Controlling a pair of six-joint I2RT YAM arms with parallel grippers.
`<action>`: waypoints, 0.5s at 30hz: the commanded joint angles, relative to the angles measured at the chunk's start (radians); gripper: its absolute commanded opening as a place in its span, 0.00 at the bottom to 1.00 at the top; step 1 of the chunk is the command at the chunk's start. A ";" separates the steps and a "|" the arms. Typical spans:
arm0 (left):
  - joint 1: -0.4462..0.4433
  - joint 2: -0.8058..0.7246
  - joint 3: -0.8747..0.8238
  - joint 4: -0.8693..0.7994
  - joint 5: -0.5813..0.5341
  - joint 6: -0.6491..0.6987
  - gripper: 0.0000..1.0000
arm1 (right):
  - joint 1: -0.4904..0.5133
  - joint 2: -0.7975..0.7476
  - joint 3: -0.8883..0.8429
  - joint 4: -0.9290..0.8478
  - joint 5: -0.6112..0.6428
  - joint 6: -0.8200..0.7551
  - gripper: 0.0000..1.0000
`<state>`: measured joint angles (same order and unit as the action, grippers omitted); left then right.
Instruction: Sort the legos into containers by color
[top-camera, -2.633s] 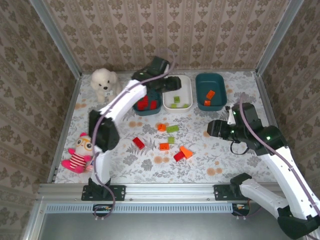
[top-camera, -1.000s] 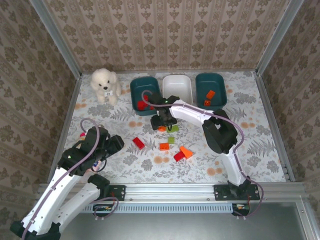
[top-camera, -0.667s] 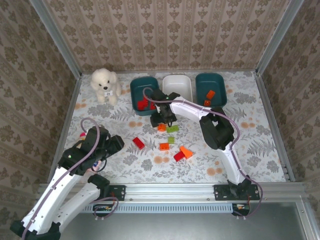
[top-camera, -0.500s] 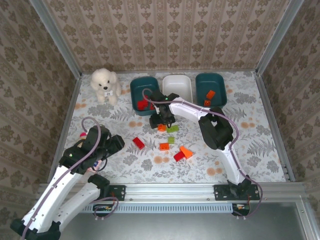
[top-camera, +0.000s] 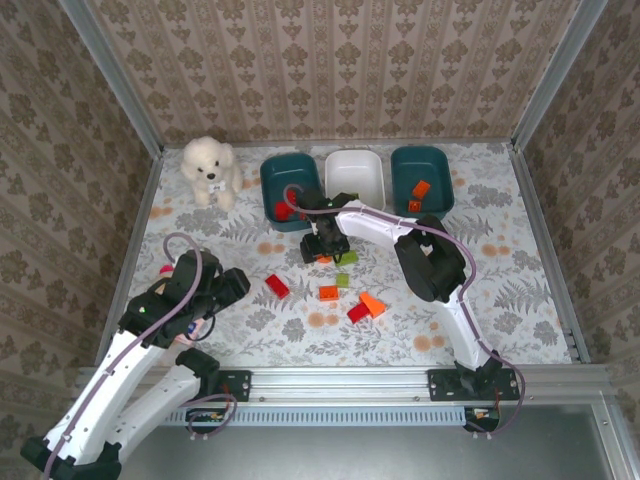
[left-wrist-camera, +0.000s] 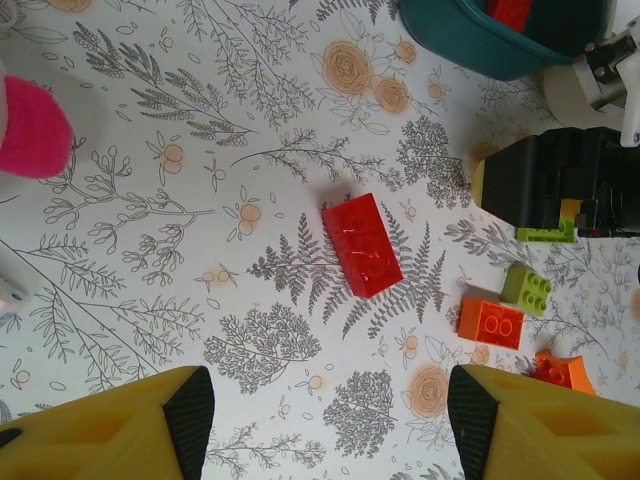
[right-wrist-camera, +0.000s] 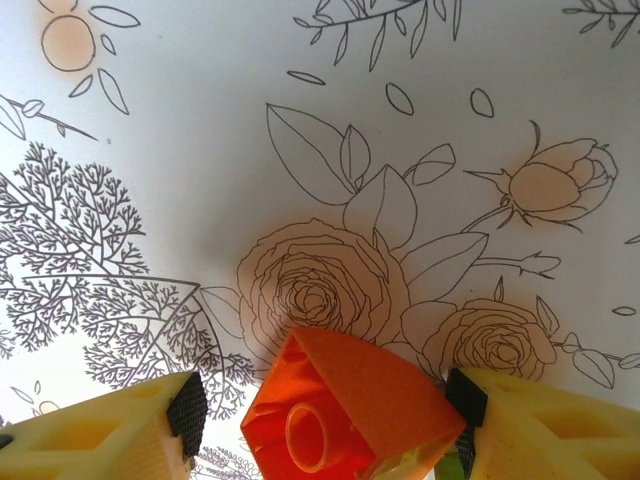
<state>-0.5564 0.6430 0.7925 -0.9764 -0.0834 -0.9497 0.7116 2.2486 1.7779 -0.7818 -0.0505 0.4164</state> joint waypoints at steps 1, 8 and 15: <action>-0.007 0.010 0.006 0.018 0.008 0.019 0.66 | 0.012 -0.006 -0.010 -0.053 0.001 0.033 0.64; -0.007 0.013 0.002 0.026 0.014 0.022 0.66 | 0.028 0.017 0.012 -0.073 0.025 0.060 0.55; -0.007 0.012 -0.009 0.032 0.025 0.019 0.66 | 0.041 -0.012 0.014 -0.055 0.036 0.076 0.43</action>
<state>-0.5568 0.6552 0.7925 -0.9504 -0.0738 -0.9493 0.7380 2.2486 1.7817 -0.7948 -0.0292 0.4721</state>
